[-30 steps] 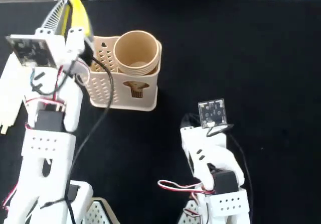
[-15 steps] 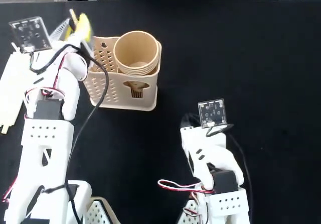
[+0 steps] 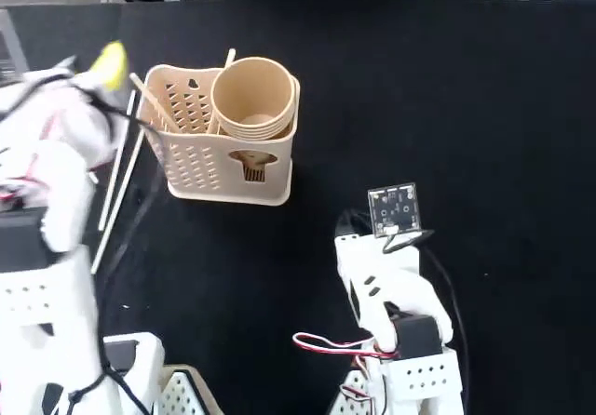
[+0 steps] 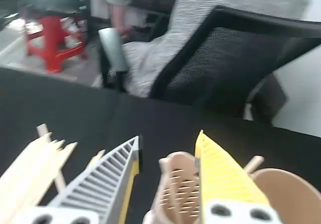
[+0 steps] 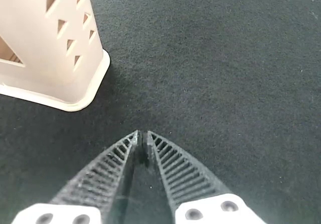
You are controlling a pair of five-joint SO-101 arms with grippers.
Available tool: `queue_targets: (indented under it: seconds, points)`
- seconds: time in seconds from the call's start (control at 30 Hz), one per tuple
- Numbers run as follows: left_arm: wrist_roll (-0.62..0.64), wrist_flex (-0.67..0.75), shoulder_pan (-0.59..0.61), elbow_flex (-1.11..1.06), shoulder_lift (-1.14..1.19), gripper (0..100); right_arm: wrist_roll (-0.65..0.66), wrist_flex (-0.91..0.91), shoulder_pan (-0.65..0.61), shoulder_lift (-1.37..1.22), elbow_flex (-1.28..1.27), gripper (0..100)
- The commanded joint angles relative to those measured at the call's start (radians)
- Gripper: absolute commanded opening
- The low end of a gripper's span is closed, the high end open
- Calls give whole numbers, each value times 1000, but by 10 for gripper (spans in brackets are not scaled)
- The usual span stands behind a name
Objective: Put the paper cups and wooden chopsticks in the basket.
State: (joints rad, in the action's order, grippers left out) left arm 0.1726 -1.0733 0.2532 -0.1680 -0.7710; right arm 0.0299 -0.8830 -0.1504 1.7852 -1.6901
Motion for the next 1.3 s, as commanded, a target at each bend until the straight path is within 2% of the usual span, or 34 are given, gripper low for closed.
queue_targets:
  seconds: [0.0,0.13,0.3,0.53,0.63,0.73,0.93,1.03,1.27]
  points:
    - [-52,-135,159,139,71,188,11,-5,-6,10,1,15]
    - [-137,-241,271,193,236,188,11,-5,-6,10,1,15]
    - [-157,-245,380,222,483,188,11,-5,-6,10,1,15]
    - [-192,-232,467,274,807,185,11,-5,-6,7,1,15]
    - [-270,-213,472,292,931,184,11,-5,-6,5,1,15]
    - [-292,-181,449,289,1034,184,11,-5,-6,5,1,15]
    - [-284,-54,441,286,1148,184,11,-5,-6,4,1,15]
    - [-238,3,441,283,1160,184,11,-5,-6,4,1,15]
    - [-199,48,424,223,1162,184,11,-5,-6,4,1,15]
